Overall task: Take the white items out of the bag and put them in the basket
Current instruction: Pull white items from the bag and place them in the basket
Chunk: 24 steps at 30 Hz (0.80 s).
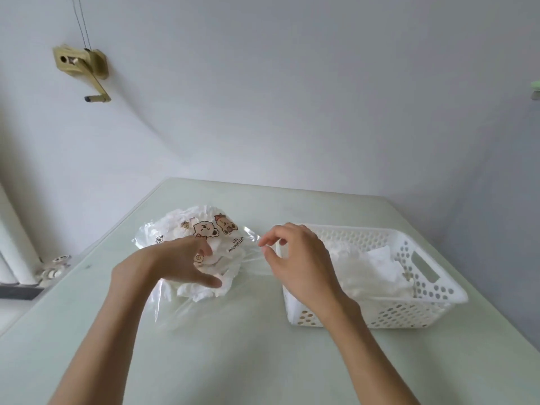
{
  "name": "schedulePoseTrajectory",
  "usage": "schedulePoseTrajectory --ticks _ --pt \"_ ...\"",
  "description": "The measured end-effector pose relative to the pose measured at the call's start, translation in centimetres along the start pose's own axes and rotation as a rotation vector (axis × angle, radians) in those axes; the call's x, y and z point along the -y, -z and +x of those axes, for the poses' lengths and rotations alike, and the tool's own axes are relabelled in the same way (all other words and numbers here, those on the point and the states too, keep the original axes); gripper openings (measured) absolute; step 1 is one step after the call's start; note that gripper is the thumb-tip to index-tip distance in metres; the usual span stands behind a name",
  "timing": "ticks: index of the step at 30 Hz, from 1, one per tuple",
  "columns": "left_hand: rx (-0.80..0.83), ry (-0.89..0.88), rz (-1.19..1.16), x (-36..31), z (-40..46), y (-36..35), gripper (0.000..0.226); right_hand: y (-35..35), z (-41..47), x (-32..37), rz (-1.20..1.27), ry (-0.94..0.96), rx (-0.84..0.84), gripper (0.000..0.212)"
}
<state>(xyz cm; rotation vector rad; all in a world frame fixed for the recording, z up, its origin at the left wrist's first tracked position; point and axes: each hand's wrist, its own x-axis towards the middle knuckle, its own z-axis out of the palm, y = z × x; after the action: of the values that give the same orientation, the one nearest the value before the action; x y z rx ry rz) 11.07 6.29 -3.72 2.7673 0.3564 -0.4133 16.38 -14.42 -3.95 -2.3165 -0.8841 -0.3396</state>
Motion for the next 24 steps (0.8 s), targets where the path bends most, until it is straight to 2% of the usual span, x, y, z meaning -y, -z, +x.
schedulePoseTrajectory --ticks 2,5,7,10,11,14,16,19,24 --pt "0.072 0.001 0.008 -0.2 0.4 -0.4 0.07 -0.8 0.2 1.7 -0.067 0.022 0.073 0.013" --pt "0.071 0.004 0.037 -0.4 1.1 -1.0 0.078 -1.1 0.3 2.9 -0.131 -0.033 0.294 0.019" --pt "0.077 0.025 0.066 -0.2 1.3 -1.4 0.065 -1.6 0.4 3.2 -0.185 -0.059 0.368 0.025" --pt "0.065 0.041 -0.034 0.6 1.8 -1.3 0.024 -2.3 0.6 3.3 -0.233 -0.098 0.386 0.031" --pt "0.07 0.04 -0.103 1.0 1.9 -1.0 0.017 -2.6 0.6 3.2 -0.246 -0.1 0.389 0.033" --pt "0.122 0.033 -0.314 2.0 1.8 -0.6 0.023 -4.3 0.3 3.0 -0.28 -0.075 0.402 0.03" --pt "0.133 0.032 -0.39 2.5 1.6 -0.6 0.027 -5.9 0.1 3.0 -0.29 -0.056 0.354 0.024" --pt "0.143 0.023 -0.431 2.8 1.5 -0.3 0.027 -8.1 -0.2 3.0 -0.287 -0.009 0.256 0.022" --pt "0.122 0.021 -0.428 2.9 1.6 -0.2 0.033 -9.7 -0.8 2.5 -0.32 0.051 0.311 0.029"
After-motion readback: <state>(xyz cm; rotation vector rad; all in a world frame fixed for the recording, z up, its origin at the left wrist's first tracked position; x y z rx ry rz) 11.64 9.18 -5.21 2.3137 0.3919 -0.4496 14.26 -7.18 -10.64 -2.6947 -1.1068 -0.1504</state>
